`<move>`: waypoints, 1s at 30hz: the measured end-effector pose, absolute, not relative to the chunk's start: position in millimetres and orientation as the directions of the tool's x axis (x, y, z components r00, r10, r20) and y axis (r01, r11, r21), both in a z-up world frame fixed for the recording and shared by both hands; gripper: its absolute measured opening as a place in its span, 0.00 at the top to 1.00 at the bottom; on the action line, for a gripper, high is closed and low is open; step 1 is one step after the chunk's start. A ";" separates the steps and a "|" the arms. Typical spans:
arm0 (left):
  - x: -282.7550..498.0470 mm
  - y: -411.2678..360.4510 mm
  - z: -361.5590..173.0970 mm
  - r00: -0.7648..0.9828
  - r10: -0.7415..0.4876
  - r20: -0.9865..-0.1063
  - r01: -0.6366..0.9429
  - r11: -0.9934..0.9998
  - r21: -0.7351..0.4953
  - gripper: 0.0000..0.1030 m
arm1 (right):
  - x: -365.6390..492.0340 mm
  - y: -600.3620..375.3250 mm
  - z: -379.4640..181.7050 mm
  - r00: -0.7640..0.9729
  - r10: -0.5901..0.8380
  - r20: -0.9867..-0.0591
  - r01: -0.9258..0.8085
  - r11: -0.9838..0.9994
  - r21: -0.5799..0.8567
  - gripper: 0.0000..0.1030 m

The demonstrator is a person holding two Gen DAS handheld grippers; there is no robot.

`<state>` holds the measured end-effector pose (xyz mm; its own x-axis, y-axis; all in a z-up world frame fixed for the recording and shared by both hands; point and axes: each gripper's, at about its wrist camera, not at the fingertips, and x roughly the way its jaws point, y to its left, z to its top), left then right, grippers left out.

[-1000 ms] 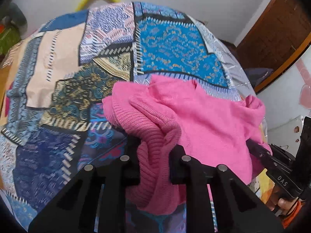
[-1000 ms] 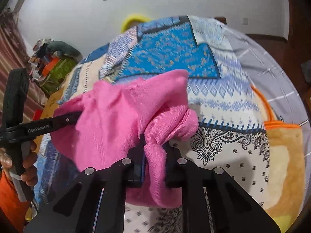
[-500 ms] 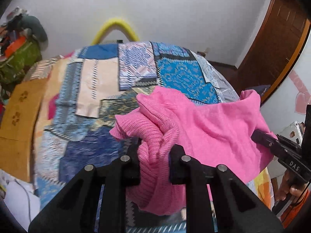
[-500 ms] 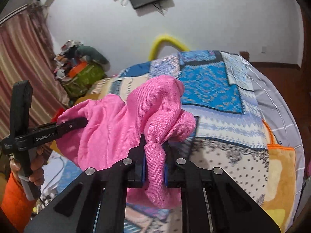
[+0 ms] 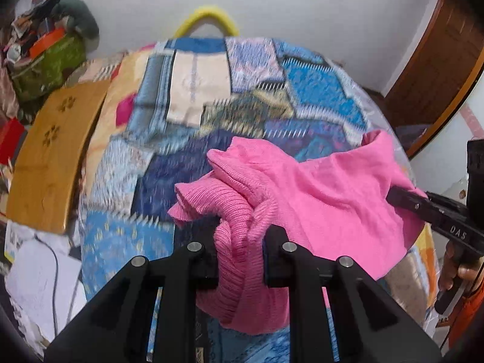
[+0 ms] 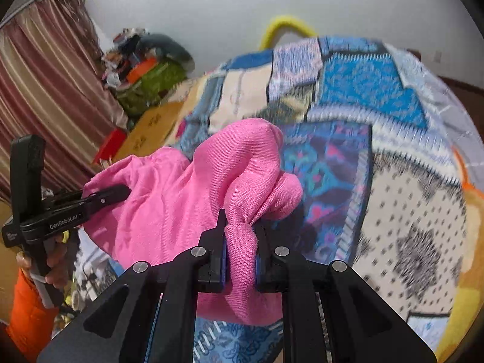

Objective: Fold small clothes

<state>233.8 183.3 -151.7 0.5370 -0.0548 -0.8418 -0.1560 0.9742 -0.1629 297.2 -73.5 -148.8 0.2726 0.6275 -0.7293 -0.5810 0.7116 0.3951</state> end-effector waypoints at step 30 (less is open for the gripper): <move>250.4 205.6 -219.1 0.447 0.053 -0.893 -0.140 0.990 -0.012 0.43 | 319.0 -49.5 -190.7 0.284 0.522 -0.804 -0.629 0.735 0.255 0.51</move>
<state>250.4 205.6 -219.1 0.4469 0.0529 -0.8930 -0.1405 0.9900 -0.0116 319.0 -49.5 -190.7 0.2842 0.5221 -0.8041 -0.6286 0.7348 0.2550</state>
